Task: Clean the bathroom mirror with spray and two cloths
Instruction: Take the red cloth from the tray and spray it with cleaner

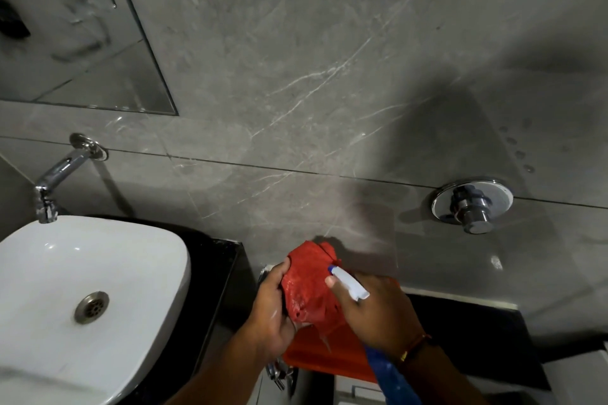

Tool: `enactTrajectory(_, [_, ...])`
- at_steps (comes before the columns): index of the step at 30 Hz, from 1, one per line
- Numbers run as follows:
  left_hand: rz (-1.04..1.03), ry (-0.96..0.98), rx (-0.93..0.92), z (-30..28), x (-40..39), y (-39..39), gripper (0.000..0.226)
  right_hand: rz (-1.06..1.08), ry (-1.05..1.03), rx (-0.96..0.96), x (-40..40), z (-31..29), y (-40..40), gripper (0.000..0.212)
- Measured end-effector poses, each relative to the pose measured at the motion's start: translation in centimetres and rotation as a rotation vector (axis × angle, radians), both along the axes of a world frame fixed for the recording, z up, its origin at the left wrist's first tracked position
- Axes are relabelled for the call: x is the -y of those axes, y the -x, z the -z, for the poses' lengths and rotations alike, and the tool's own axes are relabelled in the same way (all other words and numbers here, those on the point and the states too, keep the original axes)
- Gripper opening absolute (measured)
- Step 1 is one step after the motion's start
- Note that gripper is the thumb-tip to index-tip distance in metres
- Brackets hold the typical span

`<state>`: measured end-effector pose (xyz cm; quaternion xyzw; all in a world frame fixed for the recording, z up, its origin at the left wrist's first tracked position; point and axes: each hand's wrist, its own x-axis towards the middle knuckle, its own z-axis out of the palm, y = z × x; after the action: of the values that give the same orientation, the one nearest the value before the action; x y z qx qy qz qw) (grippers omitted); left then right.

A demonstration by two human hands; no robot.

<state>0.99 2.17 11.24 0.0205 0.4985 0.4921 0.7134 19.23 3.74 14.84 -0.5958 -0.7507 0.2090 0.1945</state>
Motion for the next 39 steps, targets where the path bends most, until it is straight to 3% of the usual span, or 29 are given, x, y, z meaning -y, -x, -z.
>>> enactTrajectory(5, [-0.034, 0.046, 0.043, 0.8, -0.4, -0.3, 0.065, -0.046, 0.131, -0.073, 1.9, -0.4, -2.0, 0.044])
enactTrajectory(10, [-0.062, 0.057, 0.057, 1.7, -0.9, -1.3, 0.065, -0.132, 0.002, -0.029, 3.5, 1.1, -1.9, 0.061])
enactTrajectory(13, [-0.069, 0.055, 0.05, 1.8, -1.3, -1.5, 0.066, -0.118, 0.128, 0.039, 4.2, 1.9, -2.2, 0.084])
enactTrajectory(15, [-0.085, 0.064, 0.028, 1.7, -1.7, -1.3, 0.065, -0.083, 0.238, -0.003, 4.3, 1.7, -2.6, 0.079])
enactTrajectory(20, [-0.153, 0.07, 0.036, 1.2, -1.8, -0.7, 0.082, 0.206, 0.258, -0.557, 1.6, 3.1, -5.3, 0.034])
enactTrajectory(24, [-0.138, 0.049, 0.019, 1.6, -1.1, 0.0, 0.056, 0.24, 0.239, -0.829, -1.7, 6.5, -7.0, 0.012])
enactTrajectory(26, [-0.106, 0.048, 0.032, 2.0, -0.5, 0.5, 0.052, 0.252, 0.222, -0.812, -2.9, 8.6, -7.3, 0.023])
enactTrajectory(29, [-0.099, 0.07, -0.006, 2.8, 0.3, 0.9, 0.062, 0.302, 0.219, -0.715, -4.5, 12.5, -7.3, 0.073])
enactTrajectory(33, [-0.099, 0.13, -0.014, 3.4, 0.9, 1.0, 0.065, 0.315, 0.21, -0.706, -5.8, 15.7, -6.5, 0.059])
enactTrajectory(39, [-0.089, 0.145, -0.009, 4.0, 1.5, 1.2, 0.043, 0.387, 0.178, -0.738, -6.1, 17.7, -6.2, 0.057])
